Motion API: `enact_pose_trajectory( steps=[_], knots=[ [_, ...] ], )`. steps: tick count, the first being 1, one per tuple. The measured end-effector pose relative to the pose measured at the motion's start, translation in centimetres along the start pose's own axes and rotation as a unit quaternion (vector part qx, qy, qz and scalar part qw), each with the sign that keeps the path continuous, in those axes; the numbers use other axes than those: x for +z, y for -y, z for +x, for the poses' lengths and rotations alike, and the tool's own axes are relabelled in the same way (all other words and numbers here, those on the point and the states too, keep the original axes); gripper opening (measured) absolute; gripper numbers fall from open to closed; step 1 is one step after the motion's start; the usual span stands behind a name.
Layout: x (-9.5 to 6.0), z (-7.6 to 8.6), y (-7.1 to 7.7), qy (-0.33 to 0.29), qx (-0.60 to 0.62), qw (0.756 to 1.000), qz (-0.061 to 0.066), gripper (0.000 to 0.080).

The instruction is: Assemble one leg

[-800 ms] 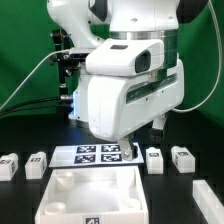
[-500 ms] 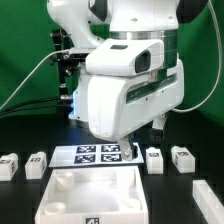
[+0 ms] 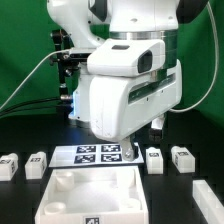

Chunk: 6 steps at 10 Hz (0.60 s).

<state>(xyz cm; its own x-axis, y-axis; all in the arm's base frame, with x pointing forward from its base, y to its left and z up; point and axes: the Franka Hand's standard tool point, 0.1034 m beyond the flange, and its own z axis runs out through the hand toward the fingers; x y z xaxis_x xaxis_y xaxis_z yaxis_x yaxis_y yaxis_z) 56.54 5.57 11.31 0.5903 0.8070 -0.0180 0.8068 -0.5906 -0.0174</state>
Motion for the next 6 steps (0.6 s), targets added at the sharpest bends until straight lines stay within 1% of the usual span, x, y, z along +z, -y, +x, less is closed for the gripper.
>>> enact_pose_trajectory(
  steps=[1,2,3,4,5,6],
  knots=[
    [0.3,-1.0,0.9,-0.002,-0.016,1.000,-0.003,0.0649],
    [0.7,-2.5,2.1,-0.001,-0.093,0.996,-0.004,0.0649],
    [1.6,-4.6,3.4,0.000,-0.160,0.987,-0.003,0.0649],
    [3.0,-6.9,4.2,-0.001,-0.218,0.976,-0.001,0.0649],
    [4.1,-8.9,4.6,0.000,-0.272,0.962,0.007,0.0649],
    [5.7,-10.7,4.9,-0.004,-0.314,0.949,0.005,0.0649]
  ],
)
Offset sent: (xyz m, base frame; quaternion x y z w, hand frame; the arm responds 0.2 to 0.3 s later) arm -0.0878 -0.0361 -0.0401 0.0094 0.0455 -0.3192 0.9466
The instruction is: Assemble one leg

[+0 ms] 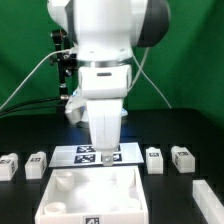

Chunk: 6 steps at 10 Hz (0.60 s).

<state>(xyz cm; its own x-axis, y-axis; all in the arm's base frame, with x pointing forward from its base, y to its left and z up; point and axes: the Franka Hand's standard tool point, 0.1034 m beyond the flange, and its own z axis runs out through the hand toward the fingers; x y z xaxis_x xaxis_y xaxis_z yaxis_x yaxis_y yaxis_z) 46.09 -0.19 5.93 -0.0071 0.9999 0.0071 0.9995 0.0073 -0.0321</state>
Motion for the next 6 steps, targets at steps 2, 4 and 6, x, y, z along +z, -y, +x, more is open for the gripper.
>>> enact_pose_trajectory(
  steps=[2,4,6],
  knots=[
    [2.4,-1.1,1.7,-0.006,-0.022,1.000,0.007,0.0649],
    [4.1,-1.4,2.2,-0.010,-0.016,1.000,0.018,0.0649],
    [4.8,-1.3,2.3,-0.011,-0.011,1.000,0.018,0.0649]
  ],
)
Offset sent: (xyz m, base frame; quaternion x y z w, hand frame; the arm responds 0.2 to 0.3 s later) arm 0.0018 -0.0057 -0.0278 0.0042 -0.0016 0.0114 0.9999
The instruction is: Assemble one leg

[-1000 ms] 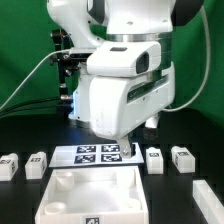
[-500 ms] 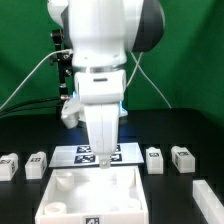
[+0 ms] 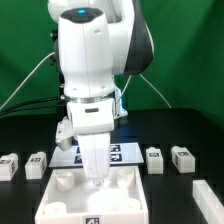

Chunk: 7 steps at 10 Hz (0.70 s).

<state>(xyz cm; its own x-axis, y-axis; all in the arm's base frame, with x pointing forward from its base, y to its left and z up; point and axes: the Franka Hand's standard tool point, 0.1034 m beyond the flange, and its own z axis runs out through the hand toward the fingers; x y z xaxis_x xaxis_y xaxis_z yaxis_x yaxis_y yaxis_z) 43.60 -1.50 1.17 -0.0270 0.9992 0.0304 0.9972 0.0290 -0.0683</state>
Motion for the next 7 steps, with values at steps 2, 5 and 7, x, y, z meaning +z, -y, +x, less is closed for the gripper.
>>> enact_pose_trajectory(
  steps=[2,5,7],
  knots=[
    [0.01,-0.03,0.00,0.000,0.000,1.000,0.000,0.0388],
    [-0.01,-0.08,-0.04,0.000,0.001,1.000,-0.001,0.0078],
    [-0.07,-0.11,-0.18,0.000,0.001,1.000,-0.004,0.0062]
  ],
)
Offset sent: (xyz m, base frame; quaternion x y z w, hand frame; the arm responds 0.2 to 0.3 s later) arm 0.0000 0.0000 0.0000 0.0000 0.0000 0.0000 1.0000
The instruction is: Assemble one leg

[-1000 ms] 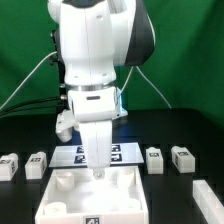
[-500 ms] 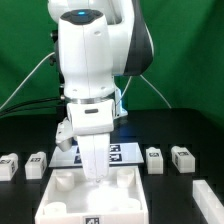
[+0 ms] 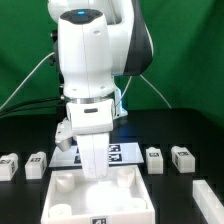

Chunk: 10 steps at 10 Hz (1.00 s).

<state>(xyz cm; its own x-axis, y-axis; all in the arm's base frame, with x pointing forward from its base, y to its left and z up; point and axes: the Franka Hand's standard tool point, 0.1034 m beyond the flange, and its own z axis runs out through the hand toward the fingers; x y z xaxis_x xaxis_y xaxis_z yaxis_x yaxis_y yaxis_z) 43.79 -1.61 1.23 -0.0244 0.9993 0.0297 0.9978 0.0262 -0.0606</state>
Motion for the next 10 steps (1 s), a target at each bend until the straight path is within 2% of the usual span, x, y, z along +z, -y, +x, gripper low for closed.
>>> enact_pose_trajectory(
  steps=[7,8,10],
  knots=[
    [0.0,0.0,0.0,0.000,0.000,1.000,0.000,0.0064],
    [-0.2,0.4,-0.3,0.000,0.012,1.000,0.001,0.0064],
    [-0.8,3.0,-2.5,-0.003,0.016,1.000,-0.003,0.0063]
  ],
)
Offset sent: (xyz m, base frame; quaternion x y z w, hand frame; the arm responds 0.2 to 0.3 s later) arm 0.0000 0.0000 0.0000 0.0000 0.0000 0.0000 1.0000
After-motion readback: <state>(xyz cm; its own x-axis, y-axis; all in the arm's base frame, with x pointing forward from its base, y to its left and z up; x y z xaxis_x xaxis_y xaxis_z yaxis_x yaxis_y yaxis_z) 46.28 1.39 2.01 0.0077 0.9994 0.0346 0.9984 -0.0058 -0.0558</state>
